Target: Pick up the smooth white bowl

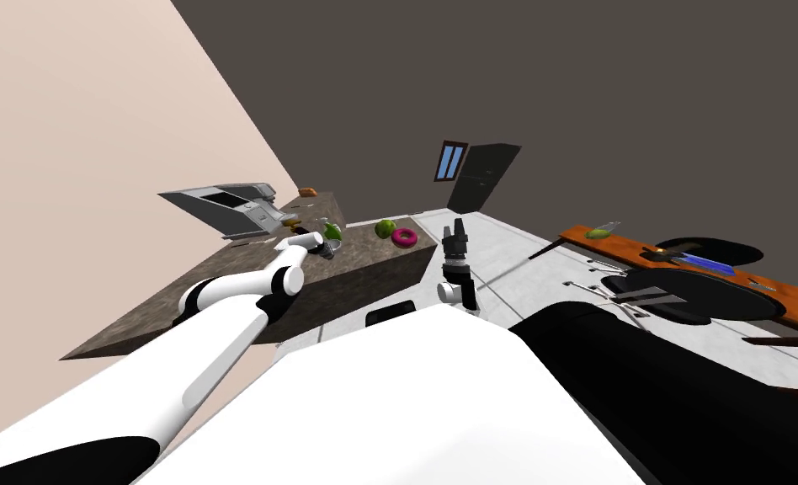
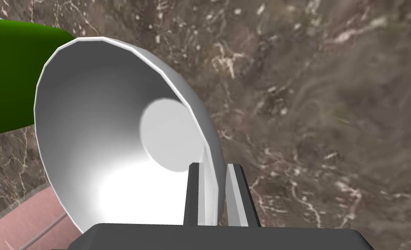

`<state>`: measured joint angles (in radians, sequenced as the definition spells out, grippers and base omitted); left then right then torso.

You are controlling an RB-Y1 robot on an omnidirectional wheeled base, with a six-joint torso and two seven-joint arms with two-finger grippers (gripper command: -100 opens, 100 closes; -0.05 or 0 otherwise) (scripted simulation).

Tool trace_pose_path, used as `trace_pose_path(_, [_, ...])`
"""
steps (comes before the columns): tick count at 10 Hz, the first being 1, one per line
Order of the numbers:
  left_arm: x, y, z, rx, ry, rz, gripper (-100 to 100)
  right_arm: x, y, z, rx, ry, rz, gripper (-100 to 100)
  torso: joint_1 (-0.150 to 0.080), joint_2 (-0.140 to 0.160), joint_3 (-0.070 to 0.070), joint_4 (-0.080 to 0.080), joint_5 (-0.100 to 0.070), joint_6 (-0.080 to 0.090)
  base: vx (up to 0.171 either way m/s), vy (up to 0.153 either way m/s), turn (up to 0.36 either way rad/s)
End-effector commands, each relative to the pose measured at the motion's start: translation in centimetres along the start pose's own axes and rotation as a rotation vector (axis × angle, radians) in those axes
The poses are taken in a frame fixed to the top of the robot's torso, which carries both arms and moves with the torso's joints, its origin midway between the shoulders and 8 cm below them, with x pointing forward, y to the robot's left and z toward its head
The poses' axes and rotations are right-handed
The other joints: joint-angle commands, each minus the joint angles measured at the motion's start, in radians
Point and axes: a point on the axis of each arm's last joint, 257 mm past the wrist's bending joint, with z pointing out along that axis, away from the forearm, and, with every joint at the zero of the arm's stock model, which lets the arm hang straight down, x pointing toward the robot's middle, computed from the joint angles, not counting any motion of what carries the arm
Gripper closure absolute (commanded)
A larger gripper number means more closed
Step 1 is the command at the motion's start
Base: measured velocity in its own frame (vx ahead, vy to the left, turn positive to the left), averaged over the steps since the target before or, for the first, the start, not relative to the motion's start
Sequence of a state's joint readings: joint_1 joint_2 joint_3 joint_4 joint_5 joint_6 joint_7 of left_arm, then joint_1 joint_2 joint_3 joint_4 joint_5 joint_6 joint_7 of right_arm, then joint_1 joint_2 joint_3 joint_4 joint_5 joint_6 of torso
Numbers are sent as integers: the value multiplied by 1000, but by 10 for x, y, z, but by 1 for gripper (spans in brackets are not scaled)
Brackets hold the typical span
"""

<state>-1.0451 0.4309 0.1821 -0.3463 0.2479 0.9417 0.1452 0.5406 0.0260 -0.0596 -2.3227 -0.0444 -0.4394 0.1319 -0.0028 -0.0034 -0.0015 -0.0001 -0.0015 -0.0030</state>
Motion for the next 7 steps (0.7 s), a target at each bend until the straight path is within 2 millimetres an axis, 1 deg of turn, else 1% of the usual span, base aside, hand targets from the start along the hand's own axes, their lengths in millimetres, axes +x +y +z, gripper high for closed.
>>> trace_pose_path(1, [10,0,-1,4,6,22,100,0,0,0,0,0,0,0,0,0,0,0,0,0,31,-55,135])
trace_pose_path(3, [10,0,-1,4,6,22,100,0,0,0,0,0,0,0,1,1,1,0,1,3,2,-6,-47])
trace_pose_path(4, [22,-2,-3,4,14,49,100,0,0,0,0,0,0,0,3,3,1,1,1,3,12,-18,209])
trace_pose_path(5, [22,-2,-3,4,14,49,100,0,0,0,0,0,0,0,3,3,2,1,1,0,19,-33,170])
trace_pose_path(6, [21,-1,-3,2,14,45,100,0,0,0,0,0,0,0,2,2,1,1,1,1,6,-13,25])
trace_pose_path(7, [20,-1,-3,3,13,46,0,0,0,0,0,0,0,0,3,3,1,1,1,2,0,0,0])
